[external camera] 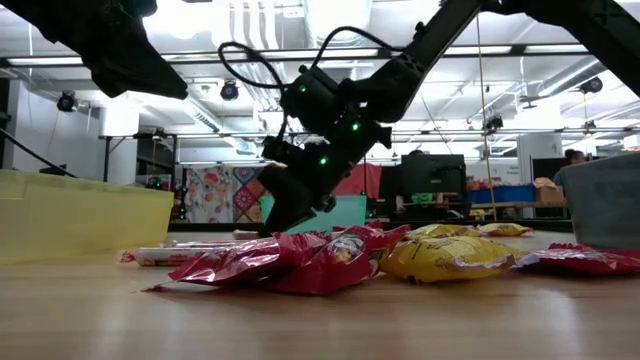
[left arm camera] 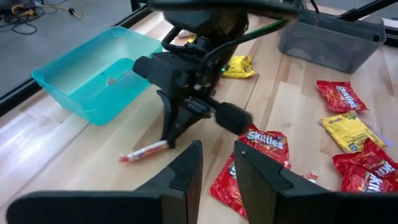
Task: Sort candy
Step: Put the white candy into the green bin
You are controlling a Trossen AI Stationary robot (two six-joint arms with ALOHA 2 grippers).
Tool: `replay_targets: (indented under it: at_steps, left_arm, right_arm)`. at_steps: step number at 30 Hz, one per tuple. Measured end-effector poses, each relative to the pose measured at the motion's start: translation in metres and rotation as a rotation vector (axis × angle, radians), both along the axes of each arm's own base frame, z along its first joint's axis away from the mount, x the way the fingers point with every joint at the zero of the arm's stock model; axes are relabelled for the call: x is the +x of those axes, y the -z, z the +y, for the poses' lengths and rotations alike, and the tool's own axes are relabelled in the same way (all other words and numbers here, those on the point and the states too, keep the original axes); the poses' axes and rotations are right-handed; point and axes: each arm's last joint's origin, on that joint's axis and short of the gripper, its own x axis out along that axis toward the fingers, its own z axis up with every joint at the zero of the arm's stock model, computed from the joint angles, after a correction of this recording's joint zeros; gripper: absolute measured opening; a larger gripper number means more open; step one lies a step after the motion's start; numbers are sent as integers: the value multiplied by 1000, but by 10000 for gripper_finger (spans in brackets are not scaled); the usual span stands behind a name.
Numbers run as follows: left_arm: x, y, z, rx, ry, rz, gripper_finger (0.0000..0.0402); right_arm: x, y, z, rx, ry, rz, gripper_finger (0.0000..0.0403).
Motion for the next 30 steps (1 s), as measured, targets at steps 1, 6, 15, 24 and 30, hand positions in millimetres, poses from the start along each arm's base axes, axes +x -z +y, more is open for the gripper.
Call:
replay_targets:
  at_steps: [1,6,15,24,30]
  left_arm:
    - [0,0,0,-2,-1,-1,77]
    - [0,0,0,-6,-3,-1,77]
    - [0,0,0,-16,-7,-7,77]
    - [0,-1,0,-20,-8,-14,77]
    - [0,-1,0,-57,-26,-27,77]
  right_arm:
    - [-1,-4,1,7,-14,-4,9]
    - [-10,-51,3,-29,-72,-48,8]
    - [-51,-131,-21,-185,-53,-35,8]
    - [-79,-132,-98,-245,42,17,8]
    - [-80,-91,-133,-124,95,60,23]
